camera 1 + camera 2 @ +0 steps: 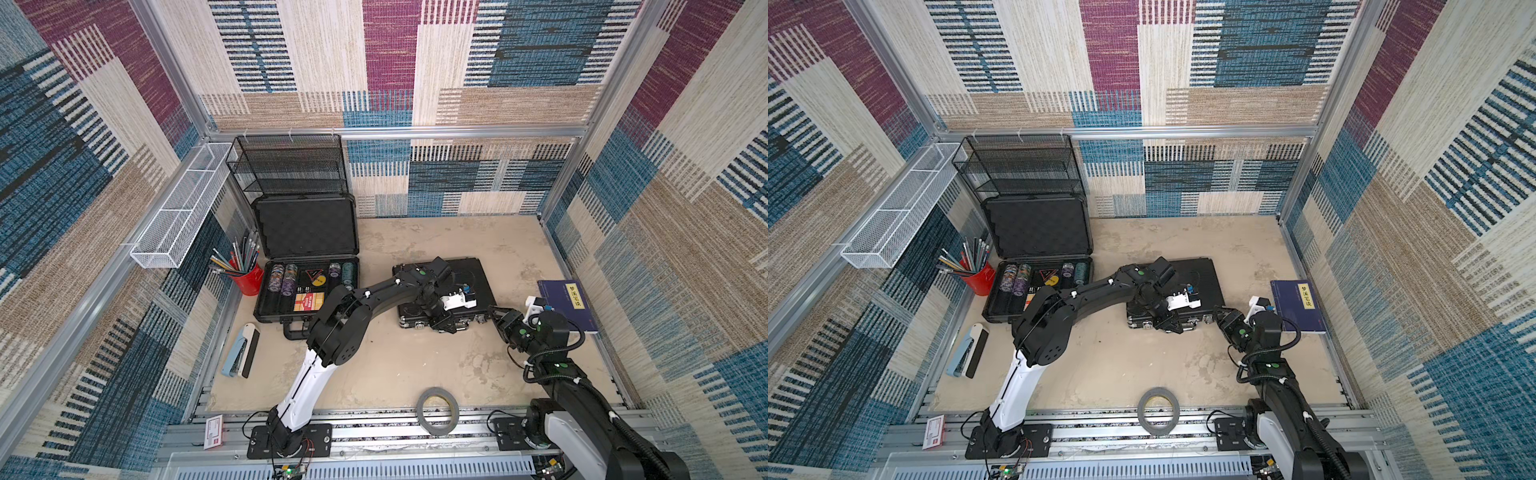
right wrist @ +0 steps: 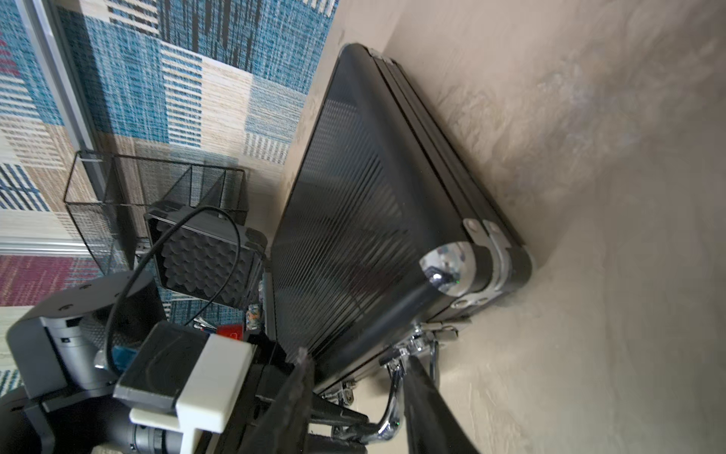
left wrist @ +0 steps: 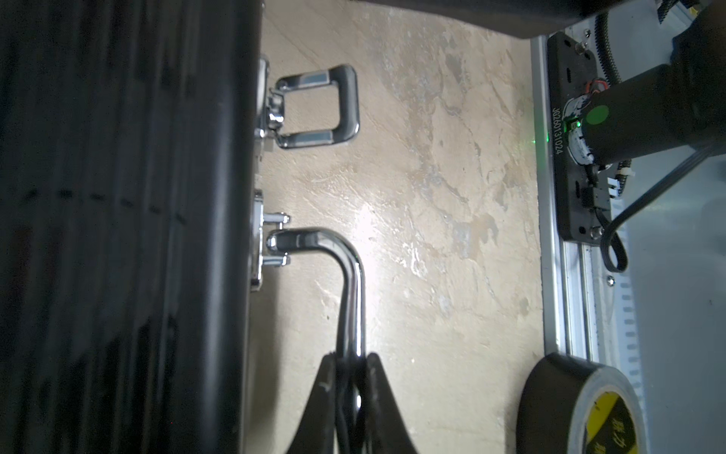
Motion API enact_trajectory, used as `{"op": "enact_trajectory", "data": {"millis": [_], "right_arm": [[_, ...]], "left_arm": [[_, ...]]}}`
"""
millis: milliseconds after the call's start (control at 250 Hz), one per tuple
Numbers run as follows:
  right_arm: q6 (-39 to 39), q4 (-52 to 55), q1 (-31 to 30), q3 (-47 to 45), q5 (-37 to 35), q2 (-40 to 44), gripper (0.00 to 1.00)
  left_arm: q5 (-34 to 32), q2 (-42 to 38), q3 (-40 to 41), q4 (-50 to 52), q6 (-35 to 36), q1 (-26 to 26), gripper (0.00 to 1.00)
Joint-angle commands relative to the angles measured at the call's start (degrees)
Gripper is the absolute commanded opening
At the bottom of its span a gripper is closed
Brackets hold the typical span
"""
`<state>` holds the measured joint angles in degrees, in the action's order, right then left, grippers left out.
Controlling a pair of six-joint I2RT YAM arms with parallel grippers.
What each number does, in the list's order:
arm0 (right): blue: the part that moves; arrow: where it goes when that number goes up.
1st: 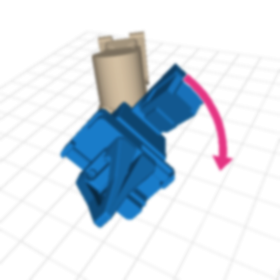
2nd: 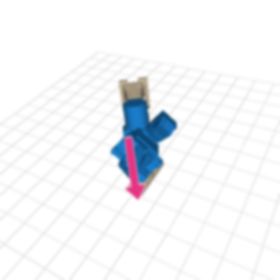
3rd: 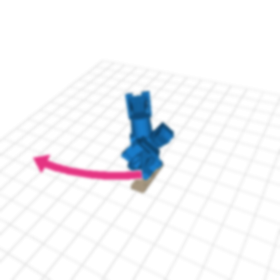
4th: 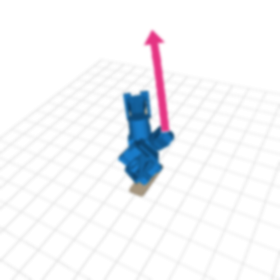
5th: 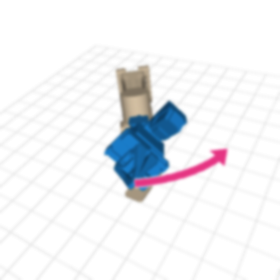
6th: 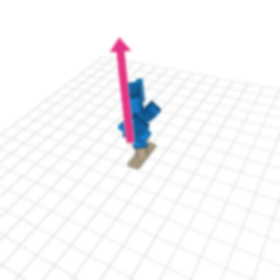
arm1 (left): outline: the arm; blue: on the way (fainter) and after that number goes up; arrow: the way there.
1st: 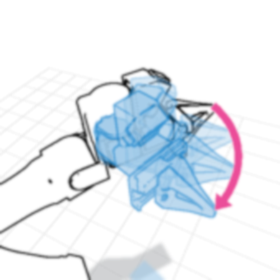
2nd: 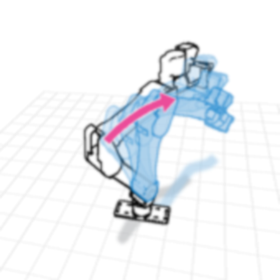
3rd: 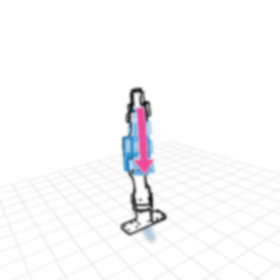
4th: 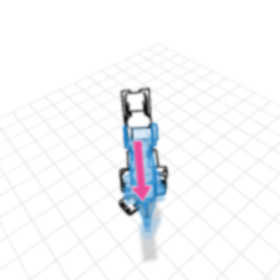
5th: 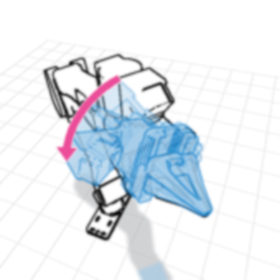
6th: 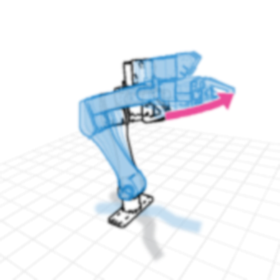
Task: Open the poker set cases
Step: Place the poker set case at the center of the board.
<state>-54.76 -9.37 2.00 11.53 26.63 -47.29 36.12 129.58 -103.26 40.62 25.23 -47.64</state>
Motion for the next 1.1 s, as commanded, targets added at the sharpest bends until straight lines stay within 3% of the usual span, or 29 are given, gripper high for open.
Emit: {"op": "enact_trajectory", "data": {"millis": [0, 136, 312, 484, 544, 668, 868, 1044, 1092], "right_arm": [[9.0, 8.4, 0.0, 3.3, -0.3, 0.2, 0.48], [13.1, 14.0, 0.0, 5.5, 0.9, -1.9, 0.53], [14.9, 16.3, -0.1, 4.7, 1.2, -3.4, 0.55], [24.8, 24.5, -0.1, 10.8, -1.6, -3.6, 0.56], [26.0, 21.5, -0.1, 10.9, 2.7, -2.4, 0.57], [26.4, 19.3, -0.3, 11.4, 1.4, -0.2, 0.57], [33.0, 25.7, -3.4, 19.6, -6.5, -5.7, 0.55], [41.7, 33.6, -14.5, 30.3, -20.2, -15.3, 0.54], [44.8, 35.0, -16.4, 33.5, -20.0, -17.9, 0.54]], "left_arm": [[-0.8, 0.7, 1.1, -4.0, -1.5, -0.1, 0.00], [-2.5, 1.0, 2.7, -4.8, -1.5, -0.7, 0.00], [-9.5, 0.6, 4.6, -4.9, -0.6, -1.6, 0.00], [-11.6, -1.2, 7.5, -6.2, -0.7, -1.8, 0.17], [-11.7, -2.1, 8.4, -7.2, -1.2, -1.8, 0.21], [-11.1, -5.4, 9.3, -7.6, -2.9, -1.7, 0.29], [-10.2, -12.8, 12.7, -11.5, -6.2, -0.6, 0.38], [-10.9, -24.4, 21.6, -22.7, -14.5, 3.7, 0.39], [-11.5, -27.5, 25.2, -26.9, -17.5, 5.7, 0.39]]}}
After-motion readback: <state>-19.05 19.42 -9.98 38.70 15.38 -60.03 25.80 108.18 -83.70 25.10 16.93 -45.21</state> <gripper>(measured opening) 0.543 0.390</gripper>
